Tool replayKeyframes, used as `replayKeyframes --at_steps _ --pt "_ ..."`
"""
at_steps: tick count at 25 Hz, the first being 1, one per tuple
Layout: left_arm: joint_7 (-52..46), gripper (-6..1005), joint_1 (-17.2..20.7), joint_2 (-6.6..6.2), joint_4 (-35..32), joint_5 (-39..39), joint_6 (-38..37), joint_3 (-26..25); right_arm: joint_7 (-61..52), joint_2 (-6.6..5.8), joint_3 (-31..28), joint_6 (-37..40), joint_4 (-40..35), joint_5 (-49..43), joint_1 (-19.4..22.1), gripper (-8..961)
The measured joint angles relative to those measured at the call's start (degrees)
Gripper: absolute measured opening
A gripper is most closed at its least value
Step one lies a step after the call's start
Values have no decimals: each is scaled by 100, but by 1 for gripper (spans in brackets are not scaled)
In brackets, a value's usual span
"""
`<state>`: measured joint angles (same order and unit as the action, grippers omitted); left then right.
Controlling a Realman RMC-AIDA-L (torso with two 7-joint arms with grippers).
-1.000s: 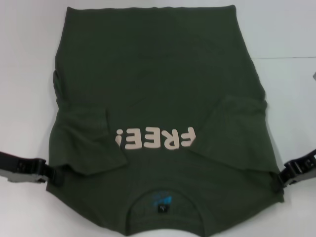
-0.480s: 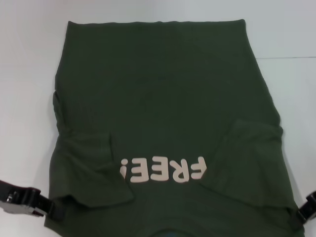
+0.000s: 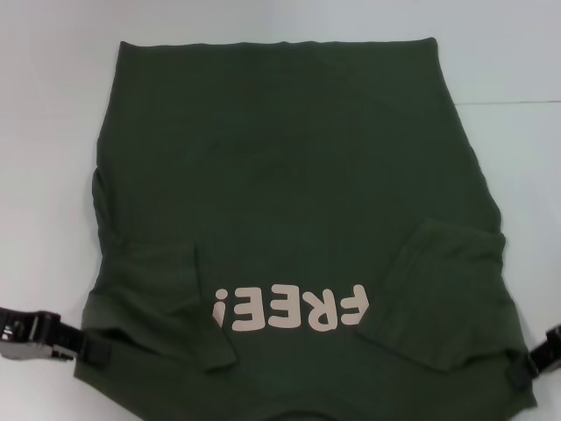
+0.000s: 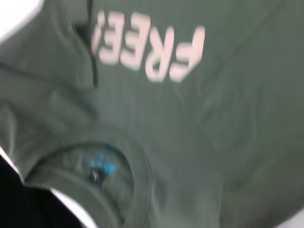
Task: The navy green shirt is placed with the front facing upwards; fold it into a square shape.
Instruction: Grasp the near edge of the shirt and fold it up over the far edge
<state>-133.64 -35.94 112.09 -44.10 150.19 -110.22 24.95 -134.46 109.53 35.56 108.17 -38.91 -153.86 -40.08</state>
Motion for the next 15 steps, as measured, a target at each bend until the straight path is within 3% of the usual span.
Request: replayKeyframes --at_steps 8,15 --pt "470 76 60 -34 53 -39 145 -986 86 -50 -926 -296 -44 162 73 31" --pt "613 75 228 24 149 -793 586 -1182 29 -42 -1049 -797 19 924 258 31"
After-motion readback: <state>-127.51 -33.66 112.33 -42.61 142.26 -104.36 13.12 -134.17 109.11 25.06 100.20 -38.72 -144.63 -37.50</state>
